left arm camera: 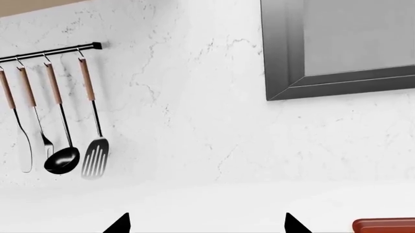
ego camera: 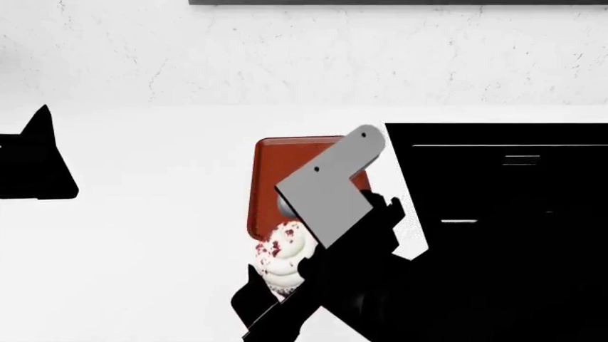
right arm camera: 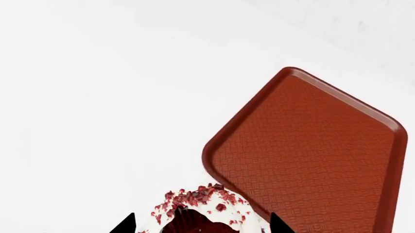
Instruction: Move the fresh-baked cupcake off the tray onto the counter, and place the bowl used for mixing into the sink.
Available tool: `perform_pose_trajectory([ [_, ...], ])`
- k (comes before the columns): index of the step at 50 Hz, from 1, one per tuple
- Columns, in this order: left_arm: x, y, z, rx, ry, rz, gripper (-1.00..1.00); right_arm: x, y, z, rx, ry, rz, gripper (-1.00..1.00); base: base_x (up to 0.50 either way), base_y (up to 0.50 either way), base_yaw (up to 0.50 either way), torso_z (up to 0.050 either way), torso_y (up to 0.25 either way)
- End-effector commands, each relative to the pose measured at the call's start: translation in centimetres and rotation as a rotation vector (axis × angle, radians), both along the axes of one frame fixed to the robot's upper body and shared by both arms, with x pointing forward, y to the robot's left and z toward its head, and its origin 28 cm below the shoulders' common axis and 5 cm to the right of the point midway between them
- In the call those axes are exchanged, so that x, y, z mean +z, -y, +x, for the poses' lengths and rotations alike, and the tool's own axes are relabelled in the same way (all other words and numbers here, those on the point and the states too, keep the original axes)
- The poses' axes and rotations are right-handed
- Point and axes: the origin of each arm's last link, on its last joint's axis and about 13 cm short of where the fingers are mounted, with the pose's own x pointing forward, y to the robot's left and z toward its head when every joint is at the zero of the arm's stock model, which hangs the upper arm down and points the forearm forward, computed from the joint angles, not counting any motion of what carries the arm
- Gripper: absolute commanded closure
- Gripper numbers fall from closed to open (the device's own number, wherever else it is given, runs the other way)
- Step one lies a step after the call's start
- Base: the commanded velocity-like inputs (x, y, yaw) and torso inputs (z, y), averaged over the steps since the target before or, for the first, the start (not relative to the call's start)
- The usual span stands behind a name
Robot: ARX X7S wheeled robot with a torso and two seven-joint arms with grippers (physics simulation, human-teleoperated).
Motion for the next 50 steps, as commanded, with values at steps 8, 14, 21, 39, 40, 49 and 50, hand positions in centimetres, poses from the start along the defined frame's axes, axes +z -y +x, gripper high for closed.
perform_pose_trajectory([
  [8, -0.2, 0.0, 0.1, 0.002, -0.006, 0.003, -1.00, -0.6, 0.0, 0.2, 0.018, 0.001, -0.005, 1.00, 0.00, 0.00, 0.00, 0.000, 0.000],
  [14, -0.2, -0.1, 0.1, 0.002, -0.006, 0.002, -1.00, -1.0, 0.1, 0.3, 0.018, -0.007, -0.004, 1.00, 0.00, 0.00, 0.00, 0.000, 0.000],
  [21, -0.2, 0.0, 0.0, 0.003, -0.006, 0.001, -1.00, -1.3, 0.1, 0.5, 0.018, -0.017, -0.005, 1.00, 0.00, 0.00, 0.00, 0.000, 0.001],
  [39, -0.4, -0.1, 0.1, 0.005, -0.009, -0.001, -1.00, -2.3, 0.1, 0.9, 0.016, -0.049, -0.017, 1.00, 0.00, 0.00, 0.00, 0.000, 0.000],
  [40, -0.4, -0.1, 0.1, 0.005, -0.009, 0.000, -1.00, -2.5, 0.1, 0.9, 0.016, -0.053, -0.017, 1.00, 0.00, 0.00, 0.00, 0.000, 0.000],
  [49, -0.5, -0.1, 0.1, 0.005, -0.009, 0.000, -1.00, -3.2, 0.1, 1.3, 0.011, -0.073, -0.023, 1.00, 0.00, 0.00, 0.00, 0.000, 0.000],
  [50, -0.5, -0.1, 0.1, 0.005, -0.009, -0.001, -1.00, -3.3, 0.1, 1.3, 0.011, -0.076, -0.022, 1.00, 0.00, 0.00, 0.00, 0.000, 0.000],
])
